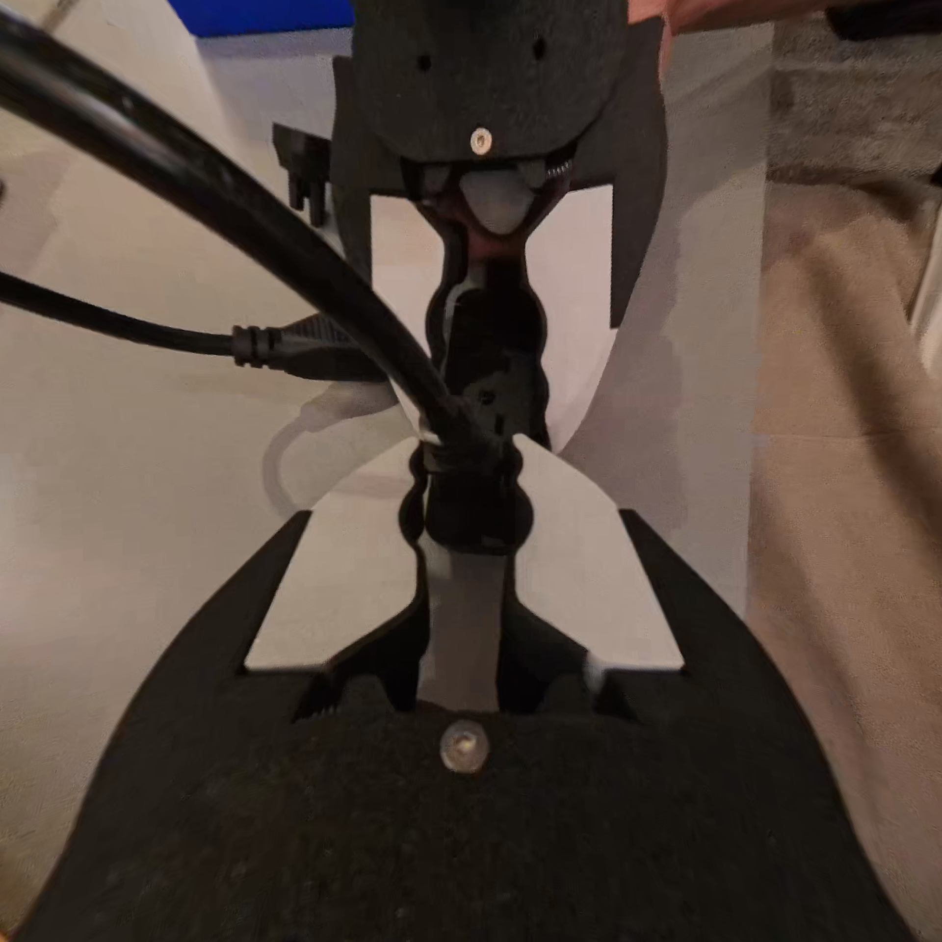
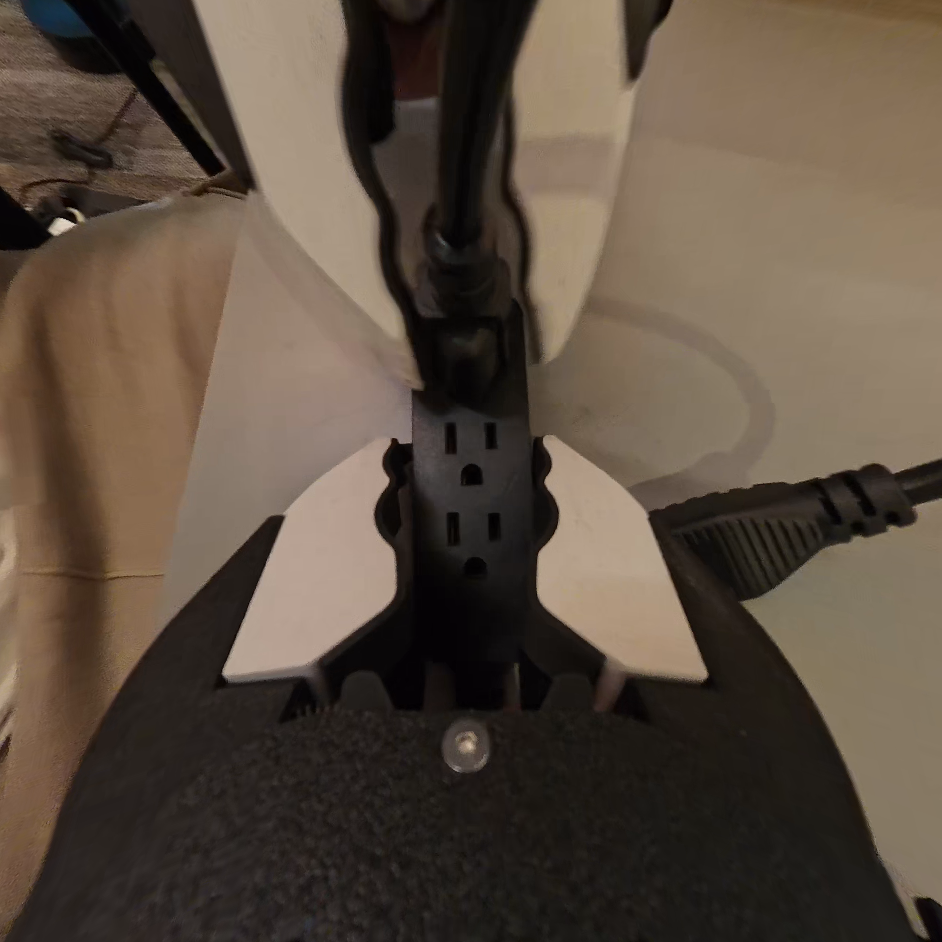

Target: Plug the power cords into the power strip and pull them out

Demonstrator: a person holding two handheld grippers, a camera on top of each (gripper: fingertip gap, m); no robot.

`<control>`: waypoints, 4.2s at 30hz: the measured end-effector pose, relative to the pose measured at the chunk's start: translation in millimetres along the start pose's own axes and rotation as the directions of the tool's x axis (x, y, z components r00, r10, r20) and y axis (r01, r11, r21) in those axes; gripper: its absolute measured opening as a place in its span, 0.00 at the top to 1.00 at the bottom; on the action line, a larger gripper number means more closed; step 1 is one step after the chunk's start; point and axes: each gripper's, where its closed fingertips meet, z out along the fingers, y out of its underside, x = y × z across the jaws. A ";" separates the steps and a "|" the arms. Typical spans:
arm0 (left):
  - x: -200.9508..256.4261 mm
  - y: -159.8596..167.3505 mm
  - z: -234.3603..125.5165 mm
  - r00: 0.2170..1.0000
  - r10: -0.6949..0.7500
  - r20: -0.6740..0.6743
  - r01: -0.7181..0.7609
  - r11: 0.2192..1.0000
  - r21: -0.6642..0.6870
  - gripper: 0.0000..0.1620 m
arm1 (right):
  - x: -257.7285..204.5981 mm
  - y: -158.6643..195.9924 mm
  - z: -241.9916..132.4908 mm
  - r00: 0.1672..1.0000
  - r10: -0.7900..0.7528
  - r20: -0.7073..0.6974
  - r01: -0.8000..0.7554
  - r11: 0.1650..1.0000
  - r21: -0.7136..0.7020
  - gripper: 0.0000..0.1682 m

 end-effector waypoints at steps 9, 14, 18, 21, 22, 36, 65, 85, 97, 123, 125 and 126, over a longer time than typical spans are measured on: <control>-0.2 -5.4 3.7 0.999 0.018 0.036 -0.020 0.998 0.062 0.85 | 7.7 -3.9 -2.1 0.994 0.060 -0.091 -0.052 0.995 0.080 0.72; 5.4 -4.2 -1.6 0.999 0.037 -0.004 -0.037 0.997 0.072 0.86 | -1.1 -2.9 3.0 0.996 0.085 0.005 -0.086 0.995 0.048 0.72; -3.7 -0.7 -0.5 0.998 0.054 0.032 -0.056 0.997 0.058 0.84 | 1.7 -2.2 3.9 0.993 0.116 0.009 -0.116 0.993 0.030 0.72; -0.2 -1.2 -2.2 0.979 0.164 0.120 -0.156 0.985 -0.074 0.84 | 3.1 -3.2 3.3 0.995 0.098 0.020 -0.099 0.994 0.051 0.72; 2.2 -4.0 -3.2 0.971 0.205 0.123 -0.195 0.977 -0.087 0.84 | 1.2 -4.1 2.8 0.995 0.087 0.042 -0.090 0.994 0.062 0.72; -15.6 -0.9 -2.6 0.999 0.013 0.034 -0.014 1.000 0.015 0.86 | 16.1 -5.4 7.1 0.992 0.126 -0.007 -0.125 0.992 0.024 0.72; 26.5 -8.8 9.0 0.865 -0.326 0.380 0.349 0.937 0.009 0.66 | -53.6 39.5 -131.7 0.672 0.259 -0.694 0.032 0.926 0.376 0.71; 16.0 -15.6 1.9 0.846 -0.464 0.261 0.430 0.885 0.181 0.73 | -48.2 43.0 -95.4 0.737 0.455 -0.500 -0.245 0.869 0.430 0.77; 3.9 -21.7 9.9 0.833 -0.509 0.216 0.470 0.858 0.207 0.85 | -5.1 -12.6 -28.5 0.744 0.386 -0.546 -0.255 0.919 0.302 0.75; 0.1 -16.5 1.6 0.878 -0.431 0.205 0.398 0.899 0.184 0.85 | -5.5 -21.3 -11.3 0.809 0.453 -0.376 -0.341 0.881 0.327 0.81; -2.6 -15.2 0.1 0.875 -0.425 0.231 0.389 0.902 0.185 0.85 | -15.7 -23.5 -12.4 0.834 0.451 -0.317 -0.349 0.877 0.329 0.72; -3.7 -14.7 -0.6 0.871 -0.433 0.232 0.396 0.899 0.188 0.85 | -20.0 -25.9 -13.9 0.831 0.487 -0.269 -0.384 0.851 0.357 0.70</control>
